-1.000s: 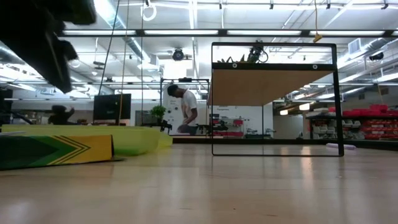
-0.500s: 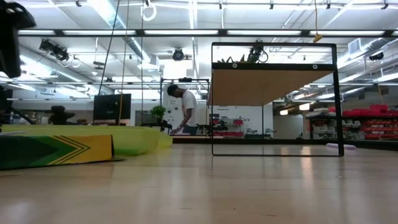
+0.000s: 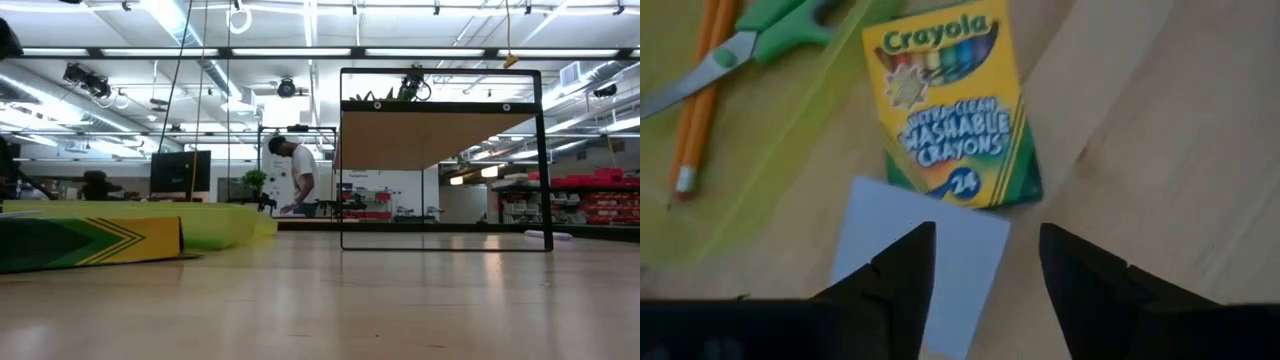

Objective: Pack school essentials
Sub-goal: Put the yellow crayon box into the yellow supply box

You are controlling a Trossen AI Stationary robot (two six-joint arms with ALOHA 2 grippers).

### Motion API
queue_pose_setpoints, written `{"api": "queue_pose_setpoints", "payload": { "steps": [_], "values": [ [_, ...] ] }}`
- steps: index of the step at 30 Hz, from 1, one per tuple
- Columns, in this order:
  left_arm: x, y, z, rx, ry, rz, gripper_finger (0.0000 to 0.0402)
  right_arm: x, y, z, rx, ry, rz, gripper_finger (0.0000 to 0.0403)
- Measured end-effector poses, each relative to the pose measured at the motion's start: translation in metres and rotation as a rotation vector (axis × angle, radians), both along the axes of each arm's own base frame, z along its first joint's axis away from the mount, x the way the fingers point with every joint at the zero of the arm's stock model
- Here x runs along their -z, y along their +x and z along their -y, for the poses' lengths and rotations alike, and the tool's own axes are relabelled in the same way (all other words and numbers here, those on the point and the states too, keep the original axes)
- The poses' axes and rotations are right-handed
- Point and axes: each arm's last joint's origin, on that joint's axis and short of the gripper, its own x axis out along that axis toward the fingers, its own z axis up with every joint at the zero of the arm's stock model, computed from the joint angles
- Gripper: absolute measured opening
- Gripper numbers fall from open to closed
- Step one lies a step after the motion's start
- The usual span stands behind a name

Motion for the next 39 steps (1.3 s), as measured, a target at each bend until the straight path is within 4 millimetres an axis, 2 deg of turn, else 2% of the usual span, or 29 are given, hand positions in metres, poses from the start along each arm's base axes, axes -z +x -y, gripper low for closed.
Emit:
{"api": "queue_pose_setpoints", "payload": {
  "steps": [7,12,16,22,28,30,33,39],
  "values": [
    [0.0,0.007,-0.006,0.056,0.025,-0.014,0.0266,0.004,0.001,0.002,-0.07,-0.021,-0.057,0.0192],
    [0.0,0.013,-0.019,0.185,0.148,-0.074,0.028,0.002,0.003,0.024,-0.208,0.076,0.009,0.0181],
    [-0.003,0.018,-0.032,0.286,0.225,-0.127,0.0261,-0.008,-0.001,0.052,-0.312,0.109,0.132,0.017],
    [-0.009,0.021,-0.04,0.507,0.276,-0.189,0.0226,-0.026,-0.011,0.085,-0.241,0.059,0.272,0.0161],
    [-0.012,0.018,-0.058,0.696,0.517,-0.357,0.0188,-0.038,-0.008,0.117,-0.282,-0.05,0.312,0.016],
    [-0.015,0.018,-0.067,0.697,0.57,-0.407,0.0175,-0.04,-0.008,0.13,-0.299,-0.055,0.329,0.016],
    [-0.025,0.017,-0.081,0.654,0.56,-0.413,0.0158,-0.043,-0.006,0.149,-0.311,-0.063,0.383,0.016],
    [-0.058,0.014,-0.098,0.504,0.409,-0.189,0.013,-0.054,-0.013,0.184,-0.167,-0.001,0.577,0.016]
  ]
}}
